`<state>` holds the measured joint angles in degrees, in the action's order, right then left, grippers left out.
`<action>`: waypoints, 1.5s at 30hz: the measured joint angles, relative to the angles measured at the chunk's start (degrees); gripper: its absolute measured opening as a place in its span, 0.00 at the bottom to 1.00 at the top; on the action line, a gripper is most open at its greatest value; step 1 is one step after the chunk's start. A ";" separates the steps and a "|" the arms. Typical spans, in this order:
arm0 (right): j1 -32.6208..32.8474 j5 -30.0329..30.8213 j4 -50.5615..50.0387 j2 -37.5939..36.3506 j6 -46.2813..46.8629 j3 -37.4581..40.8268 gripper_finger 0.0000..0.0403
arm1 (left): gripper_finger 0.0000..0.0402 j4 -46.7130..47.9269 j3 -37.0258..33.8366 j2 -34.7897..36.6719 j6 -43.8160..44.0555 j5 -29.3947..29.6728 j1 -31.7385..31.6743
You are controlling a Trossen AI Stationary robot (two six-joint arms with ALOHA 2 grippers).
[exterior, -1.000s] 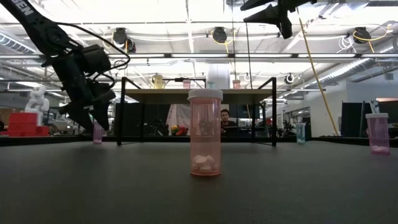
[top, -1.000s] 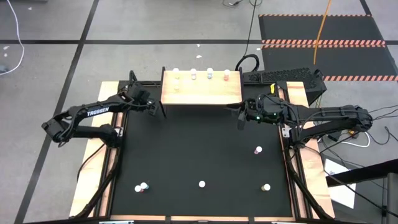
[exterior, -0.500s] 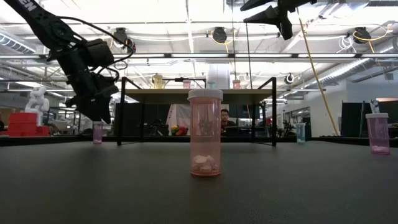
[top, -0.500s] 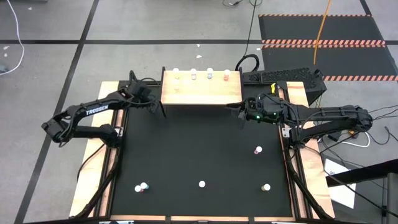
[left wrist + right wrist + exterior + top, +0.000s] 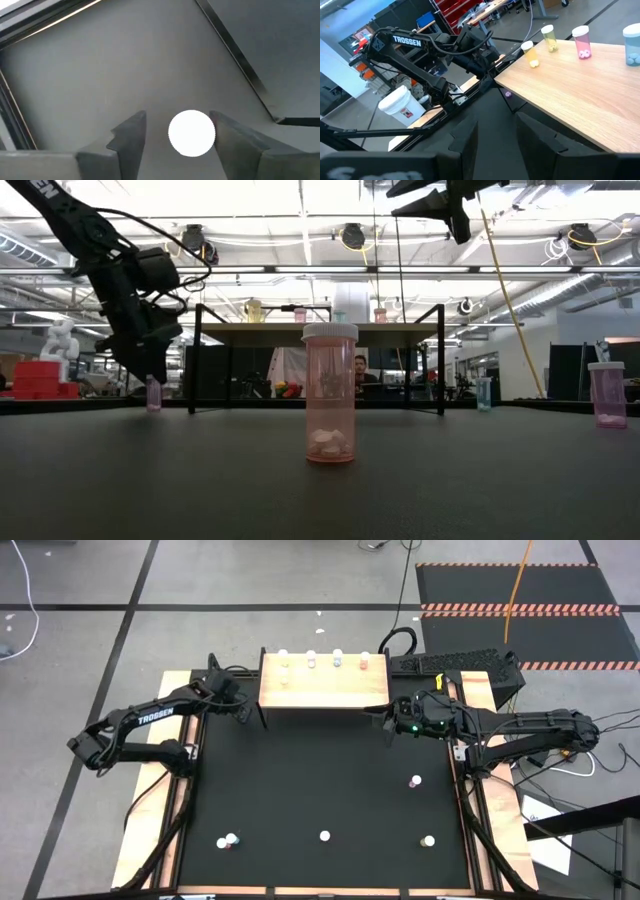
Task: Pick and place medicine bottles onto shelf by color
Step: Put the top pink pill bottle on the shelf aligned with the other pink bottle
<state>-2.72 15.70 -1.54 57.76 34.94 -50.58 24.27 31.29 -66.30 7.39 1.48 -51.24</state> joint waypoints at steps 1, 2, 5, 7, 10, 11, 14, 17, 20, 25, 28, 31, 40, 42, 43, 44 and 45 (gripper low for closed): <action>0.00 0.00 0.00 0.00 0.00 0.01 0.31 | 0.56 0.02 0.00 0.00 0.00 0.00 0.00; 0.00 0.00 0.00 0.00 0.00 0.01 0.31 | 0.58 0.02 0.00 0.00 -0.01 0.00 0.00; 0.00 0.00 0.00 0.00 0.00 0.00 0.31 | 0.58 0.11 0.00 0.00 0.01 -0.46 0.00; 0.00 0.00 0.00 0.00 0.00 0.01 0.31 | 0.56 0.20 0.00 0.00 0.03 -0.94 0.00; 0.00 0.00 0.00 0.00 0.00 0.00 0.31 | 0.48 0.35 0.00 0.00 0.08 -1.91 0.00; 0.00 0.00 0.00 0.00 0.00 0.01 0.31 | 0.45 0.56 0.00 0.00 0.10 -2.01 0.00; 0.00 0.00 0.00 0.00 0.00 0.01 0.31 | 0.36 0.94 0.00 0.00 0.12 -2.01 0.00; 0.00 0.00 0.00 0.00 0.00 0.01 0.31 | 0.30 0.96 0.00 0.00 0.10 -2.03 0.00; 0.00 0.00 0.00 0.00 0.00 0.00 0.31 | 0.28 0.96 0.00 0.00 0.16 -2.03 0.00; 0.00 0.00 0.00 0.00 0.00 0.01 0.31 | 0.35 3.65 0.70 0.50 0.68 -3.42 0.00; 0.00 0.01 0.00 0.00 -0.29 0.00 0.31 | 0.37 7.29 2.69 1.50 1.54 -3.52 0.01; -0.01 0.02 0.00 0.00 -1.06 0.01 0.31 | 0.37 11.96 5.77 2.98 1.48 -3.52 0.02; -0.68 -0.81 -0.09 0.00 -3.18 0.01 0.31 | 0.27 17.90 12.33 7.15 -1.53 -2.03 0.02; -0.68 -0.83 -0.36 0.00 -3.28 -0.01 0.31 | 0.28 18.25 12.33 7.22 -1.53 -2.03 0.02; -0.68 -0.84 -0.53 0.00 -3.30 -0.01 0.31 | 0.29 18.77 12.33 7.17 -1.48 -2.02 0.00; -0.68 -0.83 -0.63 0.00 -3.30 0.01 0.31 | 0.32 19.43 12.33 7.10 -1.50 -1.97 0.02; -0.68 -0.83 -0.69 0.00 -3.30 0.01 0.31 | 0.34 19.81 12.33 6.93 -1.64 -1.95 0.03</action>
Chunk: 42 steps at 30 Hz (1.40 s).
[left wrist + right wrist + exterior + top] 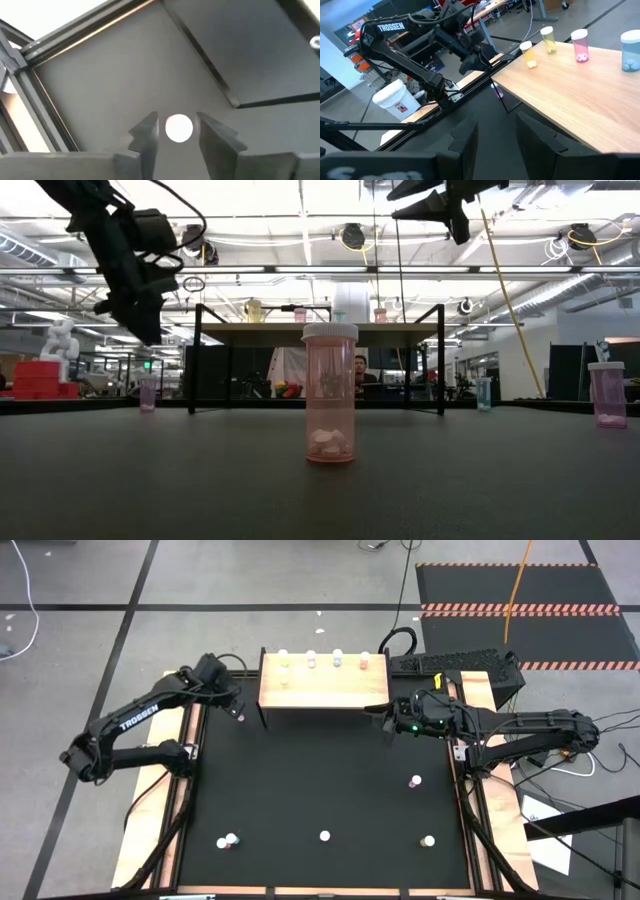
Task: Pick and place medicine bottles onto shelf by color
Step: Put the top pink pill bottle on the shelf aligned with the other pink bottle
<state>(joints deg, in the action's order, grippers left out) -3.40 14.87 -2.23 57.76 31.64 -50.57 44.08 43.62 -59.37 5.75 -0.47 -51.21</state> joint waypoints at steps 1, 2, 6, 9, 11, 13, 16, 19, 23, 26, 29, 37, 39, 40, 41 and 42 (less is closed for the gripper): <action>0.00 0.00 0.02 0.00 0.00 0.00 0.31 | 0.37 0.01 -0.03 -0.30 -0.12 0.05 0.14; 0.00 -0.01 0.02 -0.02 0.00 0.00 0.31 | 0.41 -0.27 -0.33 -0.52 -0.12 0.09 0.34; 0.00 -0.15 0.02 -0.02 0.02 0.00 0.31 | 0.54 -2.21 -3.74 -0.61 0.41 0.48 0.34; 0.00 -0.17 0.06 -0.02 0.18 -0.01 0.31 | 0.60 -3.15 -6.29 -0.62 1.68 0.49 0.35; 0.00 -0.17 0.23 -0.02 0.19 0.00 0.31 | 0.63 -3.83 -7.21 -0.63 2.25 0.50 0.34; -0.03 -0.17 0.23 -0.02 0.19 0.00 0.31 | 0.64 -4.31 -7.72 -0.63 2.20 0.49 0.34; -0.04 -0.20 0.23 -0.02 0.28 -0.02 0.31 | 0.64 -5.50 -8.24 -0.61 1.92 0.50 0.34; -0.04 -0.20 0.23 -0.02 0.67 0.00 0.31 | 0.64 -6.52 -8.96 -0.61 0.82 0.50 0.34; -0.04 -0.20 0.39 -0.02 0.67 0.00 0.31 | 0.61 -7.87 -9.97 -0.62 0.82 0.48 0.34; -0.04 -0.20 0.76 -0.02 0.67 0.00 0.31 | 0.59 -8.09 -10.10 -0.61 0.84 0.48 0.34; -0.04 -0.21 0.71 -0.02 0.67 0.00 0.31 | 0.56 -8.32 -10.10 -0.63 0.76 0.46 0.34; -0.04 -0.24 0.71 -0.02 0.76 -0.01 0.31 | 0.55 -9.20 -10.12 -0.63 -1.74 -0.19 0.34; -0.04 -0.28 0.71 -0.02 1.09 0.00 0.31 | 0.56 -9.23 -10.12 -0.61 -2.02 -1.08 0.36; -0.04 -0.37 0.71 -0.02 1.14 0.00 0.31 | 0.56 -9.23 -10.12 -0.62 -1.97 -1.09 0.36; -0.04 -0.60 0.71 -0.02 1.30 -0.01 0.31 | 0.56 -9.23 -10.12 -0.61 -1.71 -1.08 0.36; -0.04 -1.25 0.71 -0.02 1.33 0.00 0.31 | 0.56 -9.23 -10.12 -0.63 -1.61 -1.07 0.34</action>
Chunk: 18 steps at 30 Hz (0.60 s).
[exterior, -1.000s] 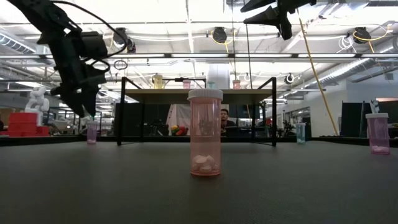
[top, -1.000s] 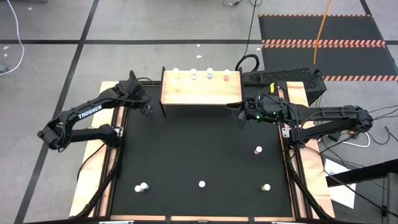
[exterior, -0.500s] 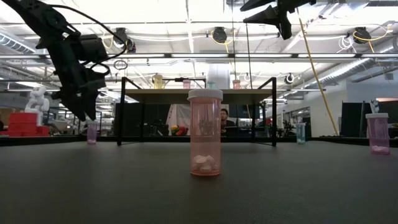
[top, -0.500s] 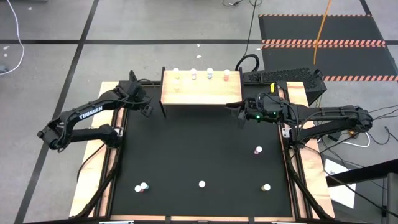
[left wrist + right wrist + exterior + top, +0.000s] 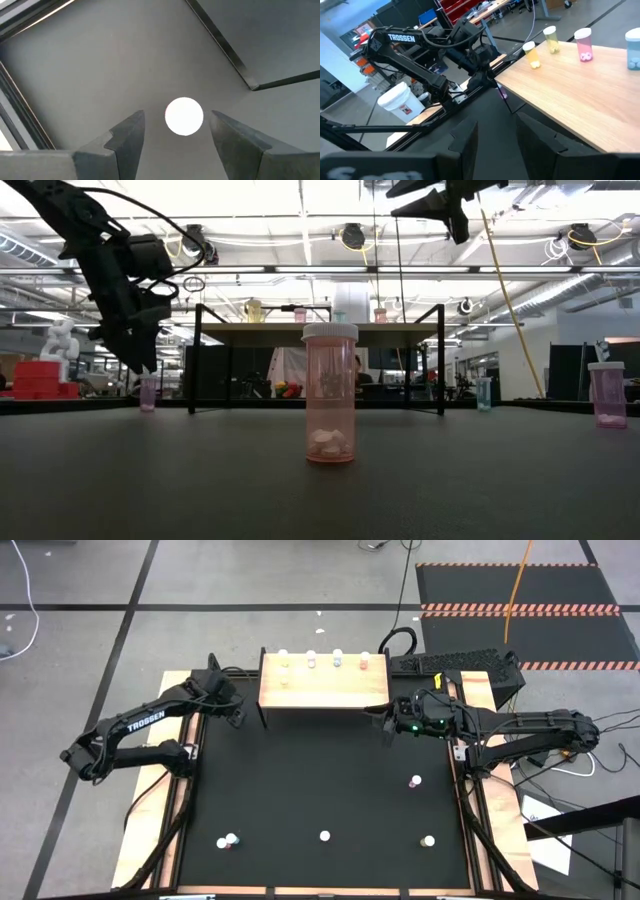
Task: Pick and place medicine bottles onto shelf by color
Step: Put the top pink pill bottle on the shelf aligned with the other pink bottle
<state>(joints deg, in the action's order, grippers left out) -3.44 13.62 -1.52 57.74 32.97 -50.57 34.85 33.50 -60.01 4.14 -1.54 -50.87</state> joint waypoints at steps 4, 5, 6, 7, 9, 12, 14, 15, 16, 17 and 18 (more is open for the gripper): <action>0.00 -0.47 0.00 0.00 0.24 0.00 0.31 | 0.56 0.01 0.00 -0.03 -0.49 -0.01 0.00; 0.00 -0.47 0.00 0.00 0.24 0.00 0.31 | 0.56 -0.01 0.00 -0.22 -0.65 -0.02 0.00; 0.00 -0.45 0.01 0.00 0.24 0.00 0.31 | 0.56 0.00 0.00 -0.54 -0.70 -0.04 0.00; 0.00 -0.45 0.00 0.00 0.24 0.00 0.31 | 0.56 0.04 -0.02 -0.90 -0.73 -0.05 0.00; 0.00 -0.46 0.00 0.00 0.44 -0.01 0.31 | 0.56 0.00 -0.02 -1.70 -0.85 -0.06 0.00; 0.08 -0.45 0.00 0.00 0.44 0.00 0.31 | 0.56 0.04 -0.02 -3.20 -0.83 -0.09 0.00; 0.13 -0.45 0.00 0.00 0.44 0.00 0.31 | 0.56 -0.04 -0.04 -3.93 -0.83 -0.12 0.00; 0.13 -0.45 0.00 0.00 0.43 0.00 0.31 | 0.56 -0.02 -0.04 -4.26 -0.82 -0.12 0.00; 0.13 -0.45 0.00 0.00 0.44 -0.01 0.31 | 0.56 0.02 -0.04 -4.51 -0.81 -0.12 0.00; 0.13 -0.45 0.00 0.00 0.43 -0.01 0.31 | 0.56 0.01 -0.04 -4.55 -0.81 -0.17 0.00; 0.13 -0.45 0.00 0.00 0.38 0.00 0.31 | 0.56 0.00 -0.04 -4.53 -0.81 -0.15 0.00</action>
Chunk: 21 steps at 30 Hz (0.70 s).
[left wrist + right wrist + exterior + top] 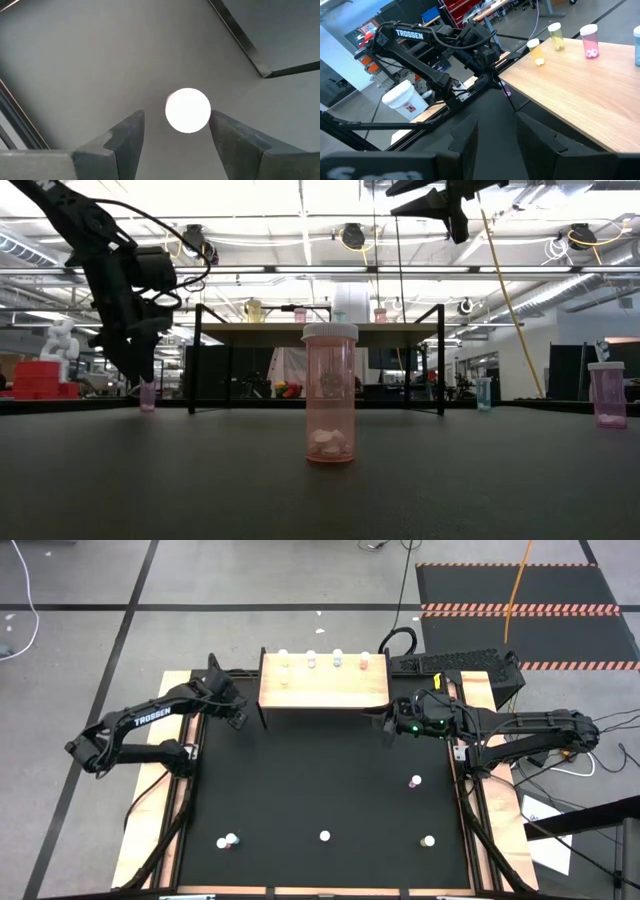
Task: Pick and place medicine bottles onto shelf by color
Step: Put the top pink pill bottle on the shelf aligned with the other pink bottle
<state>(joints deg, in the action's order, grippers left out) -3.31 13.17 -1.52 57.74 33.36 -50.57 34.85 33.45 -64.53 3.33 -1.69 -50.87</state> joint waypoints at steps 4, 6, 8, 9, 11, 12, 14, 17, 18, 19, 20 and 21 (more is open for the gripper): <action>0.00 0.04 -0.02 0.00 -0.27 0.00 0.31 | 0.56 0.00 0.00 -0.01 -0.05 0.00 0.00; 0.00 0.07 -0.02 0.00 -0.47 0.00 0.31 | 0.56 0.01 0.00 -0.02 -0.06 0.00 0.00; 0.00 0.07 -0.02 0.00 -0.69 -0.01 0.31 | 0.56 0.02 0.00 0.00 -0.06 0.00 0.00; 0.00 0.07 -0.02 0.00 -0.91 0.00 0.31 | 0.56 0.00 0.00 -0.02 -0.06 0.00 0.00; 0.00 0.11 -0.02 0.00 -0.99 0.00 0.31 | 0.56 0.00 0.00 0.00 -0.08 0.00 0.00; 0.00 0.11 -0.02 0.00 -1.02 0.00 0.31 | 0.56 -0.04 0.00 0.00 -0.10 0.00 0.00; -0.04 0.13 -0.02 0.00 -1.04 0.00 0.31 | 0.56 -0.11 0.00 -0.02 -0.10 0.00 0.00; -0.07 0.17 -0.02 0.00 -1.03 -0.01 0.31 | 0.56 -0.13 0.00 0.00 -0.10 0.00 0.00; -0.07 0.17 -0.02 0.00 -1.02 0.00 0.31 | 0.56 -0.11 0.00 0.00 -0.10 0.00 0.00; -0.07 0.17 -0.02 0.00 -1.02 -0.01 0.31 | 0.56 -0.11 0.00 0.00 -0.10 0.00 0.00; -0.07 0.17 -0.02 0.00 -0.95 0.00 0.31 | 0.56 -0.11 0.00 0.00 -0.08 0.00 0.00; -0.07 0.17 -0.02 0.00 -0.89 0.00 0.31 | 0.56 -0.12 0.00 0.00 -0.04 0.00 0.00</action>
<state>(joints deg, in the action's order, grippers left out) -3.38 13.34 -1.54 57.74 32.47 -50.57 34.73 33.45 -64.53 3.29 -1.69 -50.87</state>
